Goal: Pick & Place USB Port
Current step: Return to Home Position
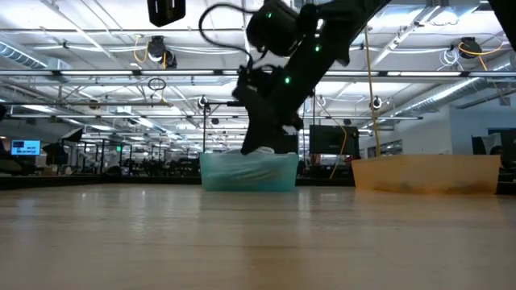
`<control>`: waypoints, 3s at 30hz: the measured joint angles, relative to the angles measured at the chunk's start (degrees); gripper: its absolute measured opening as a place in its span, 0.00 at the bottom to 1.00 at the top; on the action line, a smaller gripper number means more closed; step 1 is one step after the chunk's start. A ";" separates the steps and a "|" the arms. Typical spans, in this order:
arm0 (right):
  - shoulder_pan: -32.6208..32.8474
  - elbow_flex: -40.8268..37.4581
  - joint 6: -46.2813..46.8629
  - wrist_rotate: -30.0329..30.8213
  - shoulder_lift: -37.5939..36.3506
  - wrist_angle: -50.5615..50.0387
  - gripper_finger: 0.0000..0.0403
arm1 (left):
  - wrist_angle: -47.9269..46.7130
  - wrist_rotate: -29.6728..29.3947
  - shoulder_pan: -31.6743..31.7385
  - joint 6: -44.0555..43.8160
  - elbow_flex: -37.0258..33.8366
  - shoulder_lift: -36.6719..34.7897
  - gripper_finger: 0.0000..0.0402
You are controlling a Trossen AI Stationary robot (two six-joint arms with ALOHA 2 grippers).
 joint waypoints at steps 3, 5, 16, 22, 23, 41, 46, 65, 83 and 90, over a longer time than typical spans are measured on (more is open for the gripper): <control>0.81 0.00 0.16 -1.81 -2.53 0.86 0.00 | 0.02 0.00 0.00 0.45 0.00 0.00 0.12; 1.39 -0.04 0.29 -3.76 -5.61 0.36 0.00 | 0.02 0.00 0.00 0.85 0.00 0.00 0.12; 4.22 -1.03 1.73 -28.60 -30.62 -0.67 0.00 | 1.87 0.00 2.80 3.45 0.00 0.00 0.12; 6.92 -11.72 0.41 -27.76 -44.97 0.95 0.00 | 2.51 0.02 5.90 3.90 0.00 0.00 0.12; 7.14 -14.62 0.61 -26.92 -47.38 1.21 0.00 | 2.51 0.04 6.29 3.48 0.00 0.00 0.12; 9.19 -65.81 5.29 -28.81 -84.85 37.33 0.00 | 7.98 -5.48 8.48 -8.46 0.00 0.00 0.12; 9.19 -71.31 7.40 -33.44 -91.15 36.36 0.00 | 8.26 -9.21 8.32 -10.68 0.00 0.00 0.12; 9.16 -73.19 -1.46 -25.59 -101.56 14.75 0.00 | 8.24 -13.38 5.11 -16.90 0.00 0.00 0.12; 9.06 -73.31 -1.28 -29.72 -109.95 9.27 0.00 | 8.24 -18.73 -0.49 -19.10 0.00 0.15 0.12; 8.94 -73.33 3.02 -28.55 -109.86 9.26 0.00 | 2.52 -19.15 -0.92 -5.23 -0.02 0.21 0.12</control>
